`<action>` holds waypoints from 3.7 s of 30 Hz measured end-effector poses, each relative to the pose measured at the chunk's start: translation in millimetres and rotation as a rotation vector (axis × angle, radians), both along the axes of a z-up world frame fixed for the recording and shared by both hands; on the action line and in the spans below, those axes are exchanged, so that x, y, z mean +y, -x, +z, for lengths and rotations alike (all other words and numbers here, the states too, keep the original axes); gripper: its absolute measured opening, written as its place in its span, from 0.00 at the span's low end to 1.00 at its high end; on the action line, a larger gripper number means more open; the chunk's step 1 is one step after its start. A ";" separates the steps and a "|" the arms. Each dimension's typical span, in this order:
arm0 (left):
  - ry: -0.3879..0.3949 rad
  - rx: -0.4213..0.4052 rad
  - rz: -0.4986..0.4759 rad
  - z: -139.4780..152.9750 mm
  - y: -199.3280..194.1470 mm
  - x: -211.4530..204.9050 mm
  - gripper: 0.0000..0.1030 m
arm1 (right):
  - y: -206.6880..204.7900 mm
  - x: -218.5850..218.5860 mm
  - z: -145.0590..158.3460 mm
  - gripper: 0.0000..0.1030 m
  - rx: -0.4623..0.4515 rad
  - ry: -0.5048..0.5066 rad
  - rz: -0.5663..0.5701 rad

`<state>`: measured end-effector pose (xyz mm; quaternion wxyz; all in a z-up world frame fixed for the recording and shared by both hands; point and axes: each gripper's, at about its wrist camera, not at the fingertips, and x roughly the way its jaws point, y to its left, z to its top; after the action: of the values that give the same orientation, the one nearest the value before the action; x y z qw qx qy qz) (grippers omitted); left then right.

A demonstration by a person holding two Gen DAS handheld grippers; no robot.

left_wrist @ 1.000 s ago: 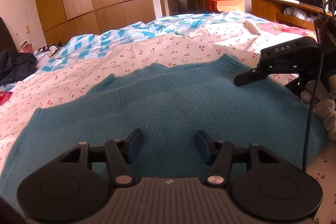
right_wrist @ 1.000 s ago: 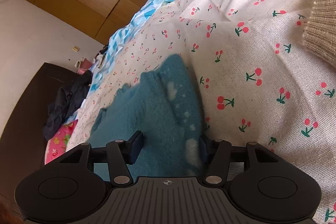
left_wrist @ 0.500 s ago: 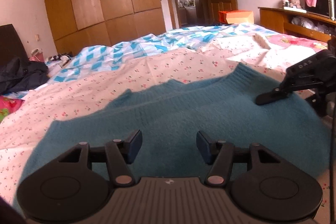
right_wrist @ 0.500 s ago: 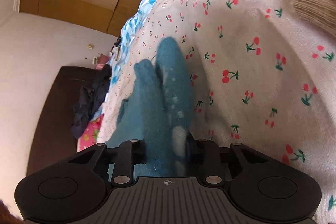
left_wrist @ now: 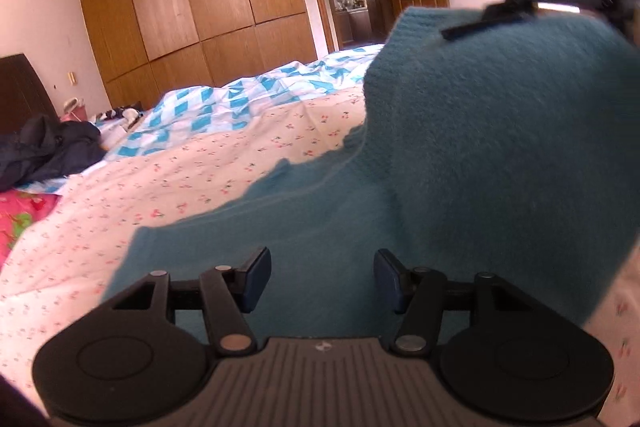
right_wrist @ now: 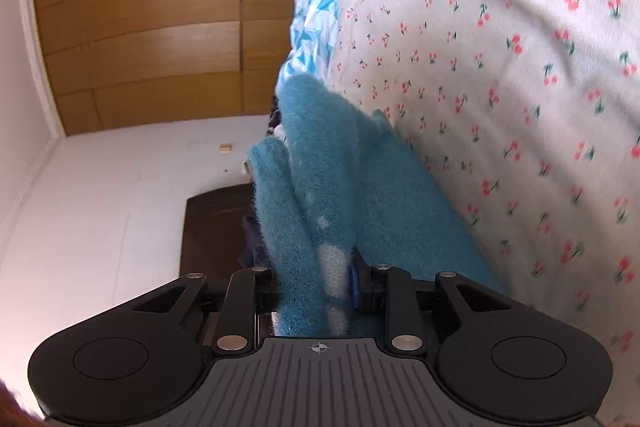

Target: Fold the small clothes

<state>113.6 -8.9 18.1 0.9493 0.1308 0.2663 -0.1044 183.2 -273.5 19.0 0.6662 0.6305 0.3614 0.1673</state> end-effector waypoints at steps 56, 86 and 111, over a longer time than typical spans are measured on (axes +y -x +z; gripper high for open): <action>0.469 -0.158 0.300 55.2 132.3 170.2 0.59 | -8.8 247.5 52.7 0.58 -0.205 0.525 0.617; 0.373 0.072 0.338 7.7 64.7 160.7 0.51 | -49.9 458.3 22.4 0.74 -0.284 1.535 1.040; 0.664 -0.085 0.212 33.0 78.0 180.0 0.69 | -63.8 292.3 119.2 0.20 -0.340 1.173 0.500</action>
<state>35.5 171.1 51.1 0.9559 -0.2092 0.1900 -0.0804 247.0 18.8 138.3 0.8881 0.0248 0.4180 0.1896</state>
